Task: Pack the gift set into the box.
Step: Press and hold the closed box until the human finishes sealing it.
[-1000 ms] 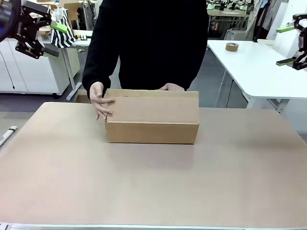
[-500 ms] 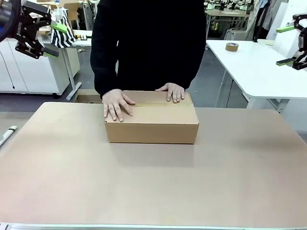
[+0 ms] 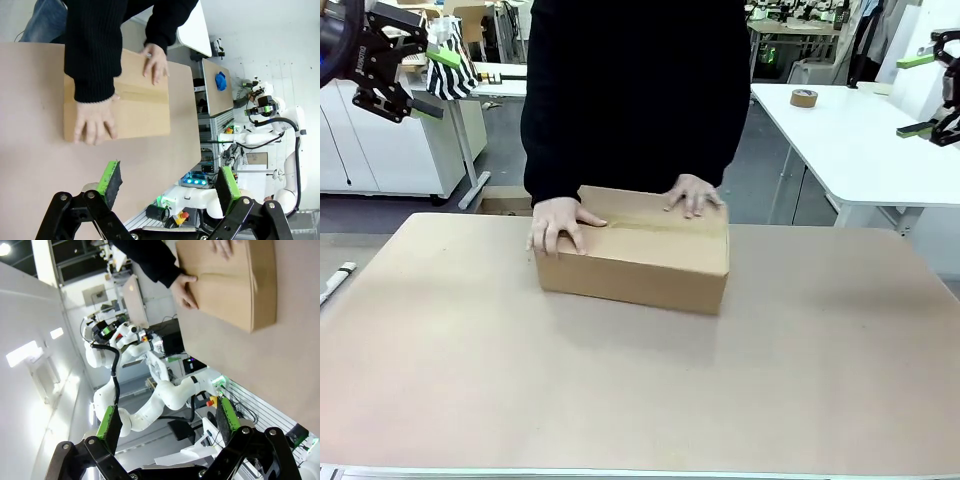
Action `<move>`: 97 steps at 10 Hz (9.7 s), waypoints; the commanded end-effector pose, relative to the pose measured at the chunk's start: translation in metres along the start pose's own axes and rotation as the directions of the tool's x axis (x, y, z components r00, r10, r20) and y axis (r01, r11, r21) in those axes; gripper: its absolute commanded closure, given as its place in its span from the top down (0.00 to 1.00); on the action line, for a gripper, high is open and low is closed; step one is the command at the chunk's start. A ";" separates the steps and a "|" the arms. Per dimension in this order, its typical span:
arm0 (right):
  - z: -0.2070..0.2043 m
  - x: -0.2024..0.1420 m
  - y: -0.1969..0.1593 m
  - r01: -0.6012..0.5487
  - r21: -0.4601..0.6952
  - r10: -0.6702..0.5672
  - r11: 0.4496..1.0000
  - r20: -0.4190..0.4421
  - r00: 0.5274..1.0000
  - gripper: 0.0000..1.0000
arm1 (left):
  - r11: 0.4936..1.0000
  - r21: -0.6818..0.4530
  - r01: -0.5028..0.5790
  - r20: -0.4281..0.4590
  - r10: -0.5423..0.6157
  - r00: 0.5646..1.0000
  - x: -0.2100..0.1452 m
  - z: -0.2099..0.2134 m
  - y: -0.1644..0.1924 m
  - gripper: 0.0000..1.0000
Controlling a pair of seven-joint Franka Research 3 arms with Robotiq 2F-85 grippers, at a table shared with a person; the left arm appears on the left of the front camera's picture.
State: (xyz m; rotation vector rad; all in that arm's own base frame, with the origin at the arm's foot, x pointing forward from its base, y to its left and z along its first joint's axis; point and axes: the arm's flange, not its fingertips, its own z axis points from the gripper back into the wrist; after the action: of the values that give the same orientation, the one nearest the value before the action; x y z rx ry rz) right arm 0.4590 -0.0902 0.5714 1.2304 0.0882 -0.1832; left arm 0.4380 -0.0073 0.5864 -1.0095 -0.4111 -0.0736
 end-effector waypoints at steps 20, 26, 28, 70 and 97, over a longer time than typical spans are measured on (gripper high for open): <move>0.002 -0.002 0.002 0.009 -0.002 -0.009 1.000 -0.008 1.000 1.00 | 1.000 0.009 -0.005 -0.002 0.005 1.000 -0.002 0.000 -0.001 1.00; -0.021 0.007 0.013 -0.104 -0.082 0.098 0.991 -0.084 0.992 1.00 | 0.989 -0.047 0.143 -0.027 -0.145 0.989 0.001 -0.016 -0.017 1.00; -0.091 0.010 0.046 -0.558 -0.155 0.523 0.815 -0.217 0.824 1.00 | 0.768 -0.147 0.624 0.057 -0.623 0.780 0.010 -0.066 -0.056 1.00; -0.378 -0.002 -0.152 -0.995 0.069 0.993 -0.067 -0.098 -0.073 1.00 | 0.114 -0.369 0.922 0.111 -0.980 0.165 -0.126 -0.299 0.128 1.00; -0.378 -0.002 -0.152 -0.995 0.069 0.993 -0.067 -0.098 -0.073 1.00 | 0.130 -0.386 0.913 0.119 -0.975 0.190 -0.119 -0.292 0.118 1.00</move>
State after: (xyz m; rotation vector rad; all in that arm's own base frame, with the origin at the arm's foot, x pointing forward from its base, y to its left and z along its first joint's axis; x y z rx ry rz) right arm 0.4407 0.2170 0.3093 0.9574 -0.7977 1.3160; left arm 0.4466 -0.2049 0.3148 -0.9273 -0.9092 -1.5246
